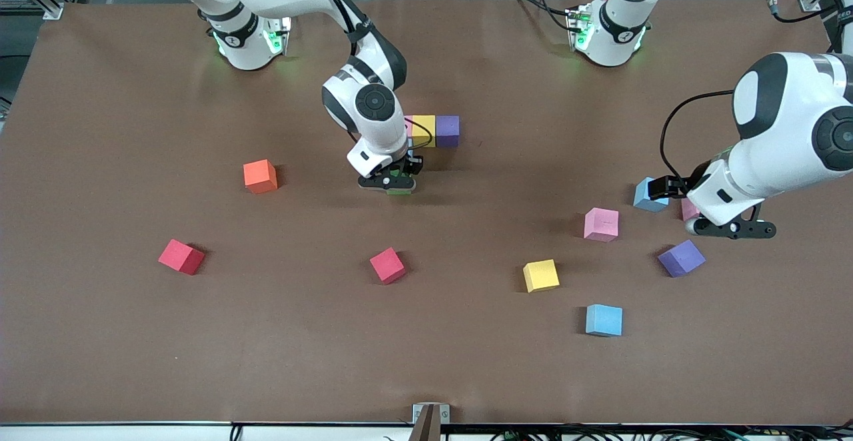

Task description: Arrange 11 blocks into digit 3

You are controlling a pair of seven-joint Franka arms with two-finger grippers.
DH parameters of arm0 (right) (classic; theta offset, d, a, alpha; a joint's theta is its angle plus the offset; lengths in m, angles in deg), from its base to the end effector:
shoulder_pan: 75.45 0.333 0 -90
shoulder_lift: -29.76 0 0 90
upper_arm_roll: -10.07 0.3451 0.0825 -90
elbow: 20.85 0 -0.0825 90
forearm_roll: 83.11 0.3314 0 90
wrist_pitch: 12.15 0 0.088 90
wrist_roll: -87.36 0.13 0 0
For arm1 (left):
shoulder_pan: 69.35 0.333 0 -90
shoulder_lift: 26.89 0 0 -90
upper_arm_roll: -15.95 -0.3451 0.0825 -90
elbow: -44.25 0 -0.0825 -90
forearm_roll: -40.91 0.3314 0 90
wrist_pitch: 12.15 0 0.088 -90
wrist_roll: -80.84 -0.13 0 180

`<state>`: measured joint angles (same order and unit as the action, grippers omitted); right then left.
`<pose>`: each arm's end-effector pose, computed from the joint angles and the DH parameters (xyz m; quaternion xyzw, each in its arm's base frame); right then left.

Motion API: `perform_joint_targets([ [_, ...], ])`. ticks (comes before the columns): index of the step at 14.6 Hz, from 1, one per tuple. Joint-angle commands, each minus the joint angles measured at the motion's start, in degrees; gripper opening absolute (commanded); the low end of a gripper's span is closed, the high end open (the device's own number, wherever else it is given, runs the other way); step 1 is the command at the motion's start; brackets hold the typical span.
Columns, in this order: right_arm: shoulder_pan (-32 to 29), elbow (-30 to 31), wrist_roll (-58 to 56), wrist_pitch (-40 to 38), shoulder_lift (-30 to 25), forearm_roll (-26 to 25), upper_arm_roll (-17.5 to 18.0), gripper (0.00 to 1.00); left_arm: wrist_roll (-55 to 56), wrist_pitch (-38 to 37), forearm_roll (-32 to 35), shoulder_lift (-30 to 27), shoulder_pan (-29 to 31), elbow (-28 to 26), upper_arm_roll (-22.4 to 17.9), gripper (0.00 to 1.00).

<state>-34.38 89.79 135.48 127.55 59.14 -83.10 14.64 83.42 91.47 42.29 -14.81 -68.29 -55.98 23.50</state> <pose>0.4252 0.4299 0.2627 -0.9994 0.0268 0.0157 0.0119 0.5552 -0.0554 0.4628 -0.9965 0.0373 0.0748 0.0036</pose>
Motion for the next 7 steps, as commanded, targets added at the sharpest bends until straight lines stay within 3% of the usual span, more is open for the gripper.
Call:
perform_joint_targets([
  [1, 0.5, 2.6, 0.7, 0.8, -1.8, 1.1, -0.1, 0.0, 0.6, 0.6, -1.0, -1.1, -0.2, -0.2, 0.1, 1.0],
  [7, 0.7, 3.0, 0.7, 0.7, -1.9, 1.1, -0.1, 0.0, 0.6, 0.7, -1.0, -0.7, -0.2, -0.5, 0.1, 1.0],
])
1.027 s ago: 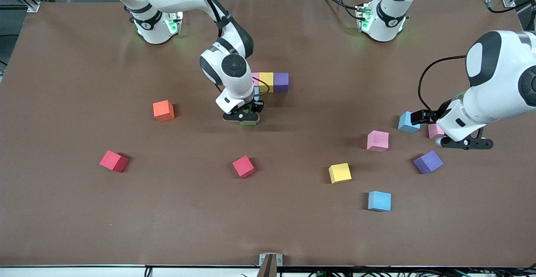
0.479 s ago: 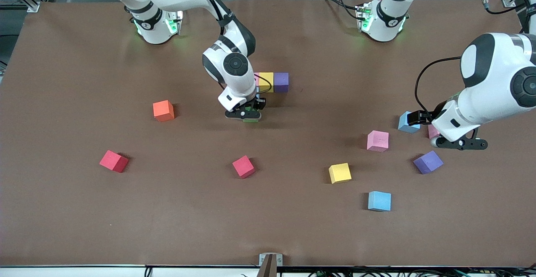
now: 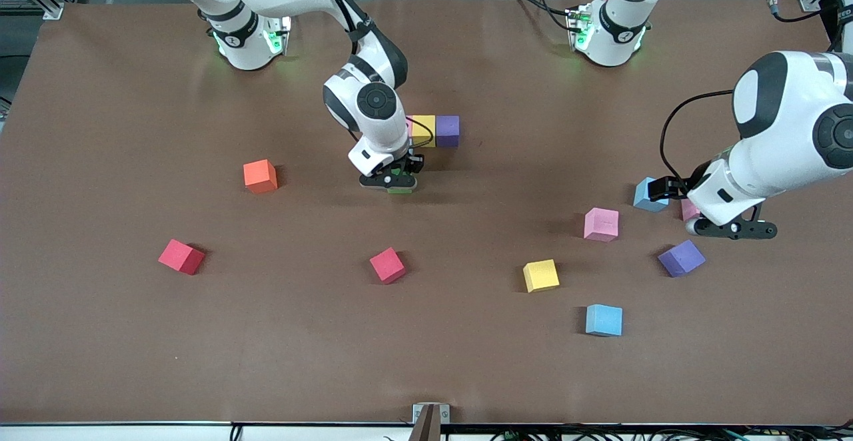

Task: Arrange 11 blocks into digit 3
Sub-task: 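Grasp the pink cube with the left gripper while the right gripper lowers green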

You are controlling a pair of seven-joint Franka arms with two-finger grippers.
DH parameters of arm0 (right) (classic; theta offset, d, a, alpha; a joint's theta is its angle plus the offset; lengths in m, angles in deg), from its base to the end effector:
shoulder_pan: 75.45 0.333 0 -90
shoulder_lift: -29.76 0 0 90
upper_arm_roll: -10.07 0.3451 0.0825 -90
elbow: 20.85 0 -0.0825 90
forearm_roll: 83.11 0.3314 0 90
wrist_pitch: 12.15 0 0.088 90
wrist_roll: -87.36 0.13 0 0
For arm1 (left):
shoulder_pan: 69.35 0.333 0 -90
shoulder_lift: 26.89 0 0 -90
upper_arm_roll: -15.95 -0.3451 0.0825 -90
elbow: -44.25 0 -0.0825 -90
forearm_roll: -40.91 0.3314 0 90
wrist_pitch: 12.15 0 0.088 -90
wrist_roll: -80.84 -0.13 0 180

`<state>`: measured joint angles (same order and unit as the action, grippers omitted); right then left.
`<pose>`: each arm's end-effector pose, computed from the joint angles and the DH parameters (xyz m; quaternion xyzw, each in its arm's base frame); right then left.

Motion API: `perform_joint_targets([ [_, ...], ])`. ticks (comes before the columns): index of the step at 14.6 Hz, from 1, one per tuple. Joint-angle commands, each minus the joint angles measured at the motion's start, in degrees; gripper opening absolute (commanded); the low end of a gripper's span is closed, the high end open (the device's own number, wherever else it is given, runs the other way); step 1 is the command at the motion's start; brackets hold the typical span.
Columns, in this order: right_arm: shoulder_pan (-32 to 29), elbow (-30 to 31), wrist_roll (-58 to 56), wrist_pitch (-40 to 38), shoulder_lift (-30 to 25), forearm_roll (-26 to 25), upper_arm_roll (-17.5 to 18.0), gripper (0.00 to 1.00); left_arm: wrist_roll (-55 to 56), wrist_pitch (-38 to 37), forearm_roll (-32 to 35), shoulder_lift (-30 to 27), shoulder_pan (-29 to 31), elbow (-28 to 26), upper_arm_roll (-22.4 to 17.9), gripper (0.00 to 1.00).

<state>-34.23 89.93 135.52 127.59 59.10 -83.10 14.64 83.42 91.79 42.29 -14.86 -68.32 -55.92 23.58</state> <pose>0.4236 0.4306 0.2623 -0.9995 0.0258 0.0161 0.0115 0.5560 -0.0565 0.4641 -0.9967 0.0382 0.0710 0.0032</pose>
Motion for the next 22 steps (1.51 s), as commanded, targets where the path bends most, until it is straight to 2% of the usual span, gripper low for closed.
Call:
perform_joint_targets([
  [1, 0.5, 2.9, 0.6, 0.6, -1.9, 1.0, -0.1, 0.0, 0.6, 0.4, -1.0, -0.7, -0.2, -0.8, 0.0, 1.0],
  [9, 0.5, 3.3, 1.0, 0.0, -2.3, 1.0, -0.1, 0.0, 0.6, 5.0, -1.0, -1.4, -0.1, -5.7, 0.3, 1.0],
  [14, 0.5, 3.3, 1.9, -0.1, -2.4, 1.0, -0.1, 0.0, 0.6, 13.0, -1.0, -1.2, 0.1, -12.1, 0.7, 1.0],
  [22, 0.5, 3.3, 2.3, -0.5, -2.3, 1.0, -0.1, 0.0, 0.2, 16.8, -0.9, 2.7, -0.9, -13.0, 2.0, 0.99],
])
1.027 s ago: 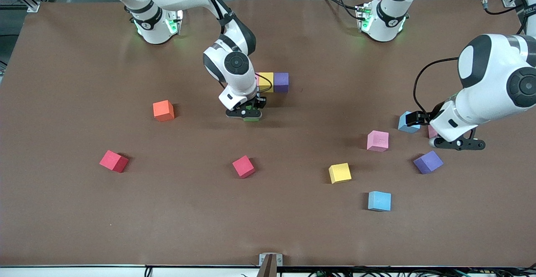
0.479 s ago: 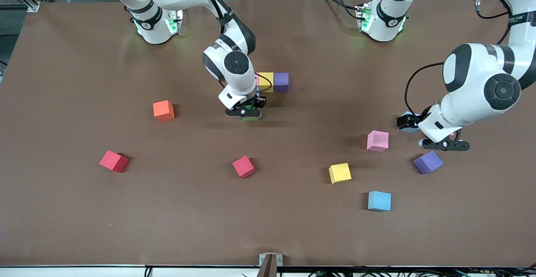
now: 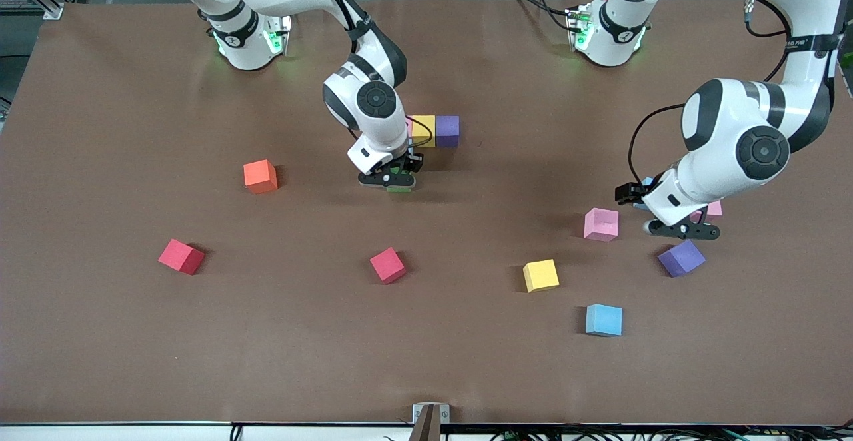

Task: Arrange 11 blocks into digit 3
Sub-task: 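Grasp the pink cube with the left gripper while the right gripper lowers green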

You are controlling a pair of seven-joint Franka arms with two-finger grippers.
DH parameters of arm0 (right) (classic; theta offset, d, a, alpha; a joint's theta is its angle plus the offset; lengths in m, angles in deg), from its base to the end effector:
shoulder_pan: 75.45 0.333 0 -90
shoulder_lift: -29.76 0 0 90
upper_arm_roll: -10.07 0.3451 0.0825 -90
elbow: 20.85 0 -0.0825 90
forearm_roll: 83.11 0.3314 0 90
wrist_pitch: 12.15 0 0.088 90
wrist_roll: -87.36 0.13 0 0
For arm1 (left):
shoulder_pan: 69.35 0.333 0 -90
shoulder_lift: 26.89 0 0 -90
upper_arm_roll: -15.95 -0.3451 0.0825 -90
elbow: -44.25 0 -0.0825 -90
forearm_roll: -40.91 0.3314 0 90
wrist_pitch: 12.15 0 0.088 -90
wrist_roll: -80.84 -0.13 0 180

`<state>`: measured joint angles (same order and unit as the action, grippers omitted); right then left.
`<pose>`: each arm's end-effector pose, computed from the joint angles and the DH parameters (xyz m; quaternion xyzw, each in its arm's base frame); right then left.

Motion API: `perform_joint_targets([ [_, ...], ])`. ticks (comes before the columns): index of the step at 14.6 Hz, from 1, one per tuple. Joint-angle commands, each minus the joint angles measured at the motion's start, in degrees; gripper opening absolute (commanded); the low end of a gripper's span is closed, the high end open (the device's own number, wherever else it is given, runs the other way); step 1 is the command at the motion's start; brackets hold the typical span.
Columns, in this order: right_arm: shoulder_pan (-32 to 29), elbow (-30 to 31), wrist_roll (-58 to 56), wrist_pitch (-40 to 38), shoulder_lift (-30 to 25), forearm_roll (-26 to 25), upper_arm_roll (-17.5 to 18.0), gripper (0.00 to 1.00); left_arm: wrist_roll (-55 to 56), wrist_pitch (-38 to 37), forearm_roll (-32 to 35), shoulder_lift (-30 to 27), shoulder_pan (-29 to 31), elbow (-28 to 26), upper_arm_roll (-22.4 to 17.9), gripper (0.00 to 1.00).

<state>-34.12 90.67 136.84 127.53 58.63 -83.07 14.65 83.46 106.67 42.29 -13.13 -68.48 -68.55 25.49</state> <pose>0.4199 0.4289 0.2624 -0.9991 0.0362 0.0181 0.0091 0.5418 -0.0765 0.3784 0.9961 -0.0581 -0.0664 0.0032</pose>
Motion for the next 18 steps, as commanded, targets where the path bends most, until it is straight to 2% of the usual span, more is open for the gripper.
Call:
perform_joint_targets([
  [1, 0.4, 2.6, 1.0, -0.5, -1.8, 1.0, -0.1, 0.0, 0.2, 2.5, -0.9, 1.4, -0.9, -0.4, 0.0, 0.99],
  [7, 0.5, 2.5, 1.8, -0.5, -1.8, 1.0, -0.1, 0.0, 0.3, 9.0, -0.7, 4.3, -2.4, -3.2, 0.0, 0.99],
  [10, 0.5, 2.4, 1.2, -0.5, -1.6, 1.0, -0.1, 0.02, 0.3, 9.6, -0.7, 5.5, -2.5, -3.3, 0.0, 0.99],
  [12, 0.4, 2.4, 0.6, -0.5, -1.5, 0.9, -0.1, 0.07, 0.1, 9.9, -0.2, 6.7, -2.5, -3.1, 0.0, 0.99],
  [15, 0.2, 2.2, 0.6, -0.5, -1.5, 0.9, -0.1, 0.22, 0.1, 12.1, -0.2, 8.6, -2.7, -2.5, 0.0, 0.96],
  [18, 0.2, 2.0, 0.6, -0.5, -1.5, 0.9, -0.2, 0.26, 0.2, 13.4, -0.2, 10.6, -2.8, -1.8, 0.0, 0.93],
])
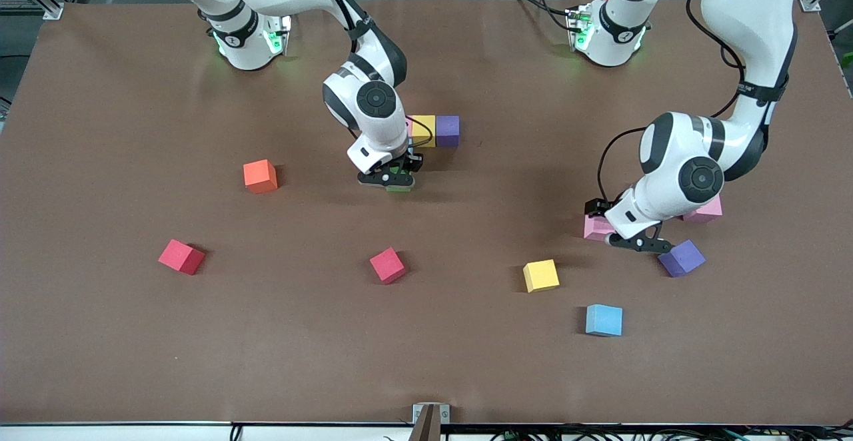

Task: Arrange 11 blocks into digit 3
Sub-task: 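Grasp the pink cube with the left gripper while the right gripper lowers green, then set the green cube below cyan and move the right gripper to orange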

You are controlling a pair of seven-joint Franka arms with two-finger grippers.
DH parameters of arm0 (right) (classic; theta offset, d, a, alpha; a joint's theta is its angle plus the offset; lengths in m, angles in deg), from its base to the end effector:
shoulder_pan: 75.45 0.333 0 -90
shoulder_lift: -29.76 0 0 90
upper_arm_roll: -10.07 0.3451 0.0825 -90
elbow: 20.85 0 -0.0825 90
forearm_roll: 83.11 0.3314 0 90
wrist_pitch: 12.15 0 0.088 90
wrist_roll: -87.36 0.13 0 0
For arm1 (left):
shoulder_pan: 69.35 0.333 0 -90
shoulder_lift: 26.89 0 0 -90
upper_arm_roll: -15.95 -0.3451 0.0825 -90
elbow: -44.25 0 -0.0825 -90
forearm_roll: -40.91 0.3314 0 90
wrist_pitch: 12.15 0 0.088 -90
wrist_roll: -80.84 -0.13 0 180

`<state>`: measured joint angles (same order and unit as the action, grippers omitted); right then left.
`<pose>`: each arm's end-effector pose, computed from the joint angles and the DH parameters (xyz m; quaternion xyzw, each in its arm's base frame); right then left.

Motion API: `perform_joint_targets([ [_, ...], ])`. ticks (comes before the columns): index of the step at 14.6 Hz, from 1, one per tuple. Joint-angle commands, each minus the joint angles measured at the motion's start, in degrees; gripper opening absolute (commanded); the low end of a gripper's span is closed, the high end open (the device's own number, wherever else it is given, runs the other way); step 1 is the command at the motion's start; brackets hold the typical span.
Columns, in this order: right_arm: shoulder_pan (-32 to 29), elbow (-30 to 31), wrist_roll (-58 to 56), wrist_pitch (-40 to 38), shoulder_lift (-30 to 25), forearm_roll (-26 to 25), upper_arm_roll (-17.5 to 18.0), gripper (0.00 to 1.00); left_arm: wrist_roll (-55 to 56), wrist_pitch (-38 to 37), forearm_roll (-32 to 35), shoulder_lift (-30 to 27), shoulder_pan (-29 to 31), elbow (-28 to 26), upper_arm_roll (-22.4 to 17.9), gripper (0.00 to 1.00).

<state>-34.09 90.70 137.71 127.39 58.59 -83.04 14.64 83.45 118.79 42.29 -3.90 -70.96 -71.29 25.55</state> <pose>0.4194 0.4287 0.2625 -0.9988 0.0438 0.0190 0.0082 0.5526 -0.1041 0.2872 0.9946 -0.0788 -0.0657 0.0166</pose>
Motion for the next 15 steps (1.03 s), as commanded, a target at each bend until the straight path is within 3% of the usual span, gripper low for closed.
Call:
perform_joint_targets([
  [1, 0.0, 2.0, -0.3, -0.3, -1.4, 0.9, -0.2, 0.26, 0.2, 1.7, -0.2, 1.7, -0.3, 1.1, -0.1, 0.93],
  [2, 0.0, 2.0, -0.4, -0.4, -1.4, 0.9, -0.2, 0.36, 0.1, 1.7, -0.1, 2.3, -0.3, 1.9, -0.1, 0.92],
  [3, 0.0, 2.0, -0.7, -0.3, -1.4, 0.8, -0.2, 0.77, -0.2, 1.7, -0.1, 3.4, -0.2, 2.5, -0.2, 0.92],
  [4, -0.1, 1.9, -1.1, -0.4, -1.4, 0.8, -0.2, 1.0, -0.2, 1.8, -0.1, 4.2, -0.1, 2.9, -0.2, 0.92],
  [9, -0.4, 1.7, -2.5, -0.4, -1.5, 0.8, -0.3, 1.0, -0.2, 2.9, -0.1, 5.6, -0.1, 2.9, -0.2, 0.85],
  [10, -0.4, 1.6, -2.5, -0.4, -1.6, 0.8, -0.3, 1.0, -0.2, 2.9, -0.1, 5.9, -0.1, 2.9, -0.3, 0.78],
  [14, -0.5, 1.1, -2.4, -1.8, -3.7, 1.0, -0.2, 1.0, 0.3, 2.0, -0.1, 5.2, 0.3, 2.9, -0.3, 0.34],
  [15, -0.7, 0.2, -2.5, -3.8, -4.5, 1.0, -0.1, 1.0, 0.4, 1.0, -0.1, 4.3, 0.5, 2.9, -0.2, 0.31],
])
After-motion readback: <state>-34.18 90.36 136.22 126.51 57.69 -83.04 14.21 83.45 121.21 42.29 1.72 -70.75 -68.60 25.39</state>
